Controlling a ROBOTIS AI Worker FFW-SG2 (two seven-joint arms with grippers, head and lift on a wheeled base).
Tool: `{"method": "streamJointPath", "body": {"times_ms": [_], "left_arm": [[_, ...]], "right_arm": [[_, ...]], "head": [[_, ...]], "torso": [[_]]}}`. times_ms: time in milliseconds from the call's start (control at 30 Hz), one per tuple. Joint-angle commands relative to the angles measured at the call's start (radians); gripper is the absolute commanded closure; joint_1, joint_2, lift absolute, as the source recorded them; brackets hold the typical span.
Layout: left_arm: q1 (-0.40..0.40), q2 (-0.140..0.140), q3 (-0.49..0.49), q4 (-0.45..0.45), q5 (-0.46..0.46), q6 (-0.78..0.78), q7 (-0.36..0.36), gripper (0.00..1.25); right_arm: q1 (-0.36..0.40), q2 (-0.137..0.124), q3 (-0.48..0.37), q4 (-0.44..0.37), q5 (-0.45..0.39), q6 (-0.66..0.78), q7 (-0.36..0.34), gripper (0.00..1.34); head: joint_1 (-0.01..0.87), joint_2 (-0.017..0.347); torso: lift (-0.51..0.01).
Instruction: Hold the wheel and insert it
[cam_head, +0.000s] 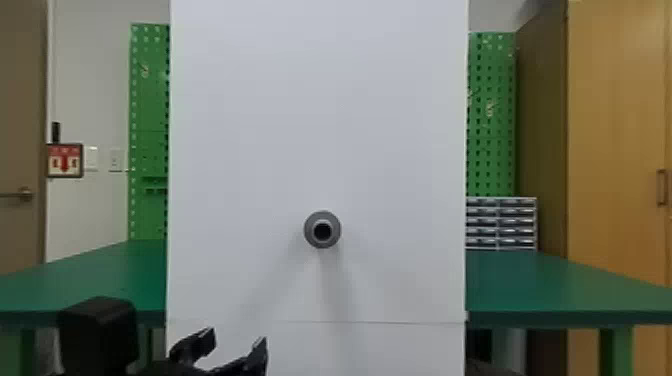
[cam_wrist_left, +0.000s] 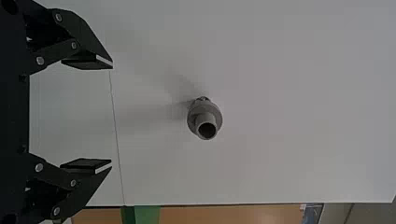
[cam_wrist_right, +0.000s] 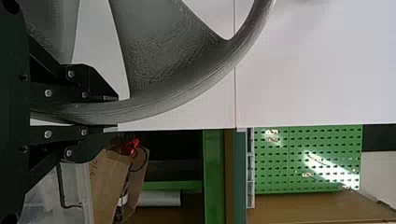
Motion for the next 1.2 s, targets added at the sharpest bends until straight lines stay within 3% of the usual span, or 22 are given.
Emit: {"method": "streamJointPath", "body": {"times_ms": [0, 933, 1167], "left_arm": [[-0.001, 0.0, -0.001, 0.0, -0.001, 0.0, 0.0, 0.49], [0.0, 0.0, 0.001, 0.0, -0.006, -0.002, 0.0, 0.49], [0.0, 0.0, 0.001, 0.0, -0.006, -0.002, 0.0, 0.49]], "right_arm": [[-0.001, 0.0, 0.0, 0.004, 0.001, 0.0, 0.0, 1.14], [-0.009, -0.002, 0.003, 0.011, -0.006, 0.002, 0.0, 1.14], [-0.016, -0.004, 0.0, -0.019, -0.016, 0.031, 0.0, 1.14]], "head": [[0.0, 0.031], [0.0, 0.031], [0.0, 0.031]], "torso": [[-0.488], [-0.488], [-0.488]]}}
